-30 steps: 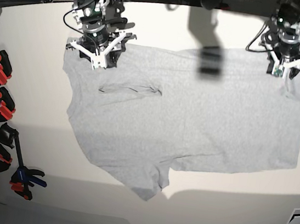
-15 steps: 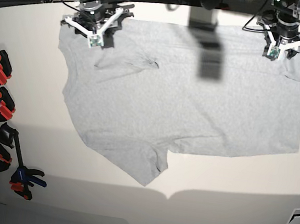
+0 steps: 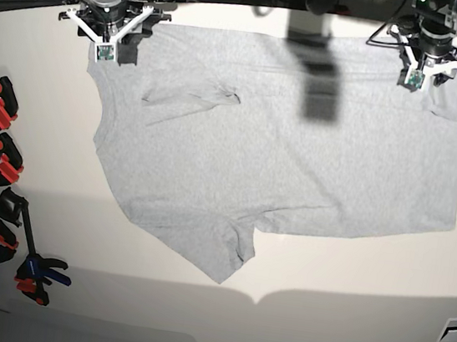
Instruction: Fold the T-shirt properly
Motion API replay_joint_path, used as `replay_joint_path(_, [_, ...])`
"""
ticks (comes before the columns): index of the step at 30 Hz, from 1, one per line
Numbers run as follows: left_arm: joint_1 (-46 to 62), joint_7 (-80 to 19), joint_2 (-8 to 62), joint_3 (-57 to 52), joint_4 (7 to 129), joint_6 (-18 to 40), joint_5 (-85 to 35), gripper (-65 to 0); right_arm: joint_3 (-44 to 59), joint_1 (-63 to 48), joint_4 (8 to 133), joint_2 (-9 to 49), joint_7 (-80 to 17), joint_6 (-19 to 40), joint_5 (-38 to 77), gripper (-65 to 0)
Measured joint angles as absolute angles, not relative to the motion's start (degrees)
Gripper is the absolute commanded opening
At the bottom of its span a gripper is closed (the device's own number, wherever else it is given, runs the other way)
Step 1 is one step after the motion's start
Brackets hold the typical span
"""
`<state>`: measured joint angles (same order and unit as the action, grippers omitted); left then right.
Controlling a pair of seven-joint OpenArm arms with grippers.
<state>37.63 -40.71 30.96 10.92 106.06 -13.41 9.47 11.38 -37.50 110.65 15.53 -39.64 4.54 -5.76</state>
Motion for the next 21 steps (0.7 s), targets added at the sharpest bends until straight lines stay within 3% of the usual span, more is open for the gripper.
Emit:
replay_joint_path(4, [38.28,-42.98,30.85,11.22,110.56,-12.69,12.14,-43.9,11.38,-36.29,110.76,15.55,-38.85,4.60,-3.97,-38.8])
replay_joint_path(12, [38.70,-42.81,30.65,11.40,119.26,-17.21,17.85,-43.9,11.38,-36.21,111.02,15.53,-40.07,4.69,-1.28,-38.7])
replay_joint_path(21, [42.50,-45.71,30.50,11.46,117.10,-17.43,5.85,-43.9,11.33,-36.40,111.02,15.53,-43.11,5.10,-1.28,-38.7])
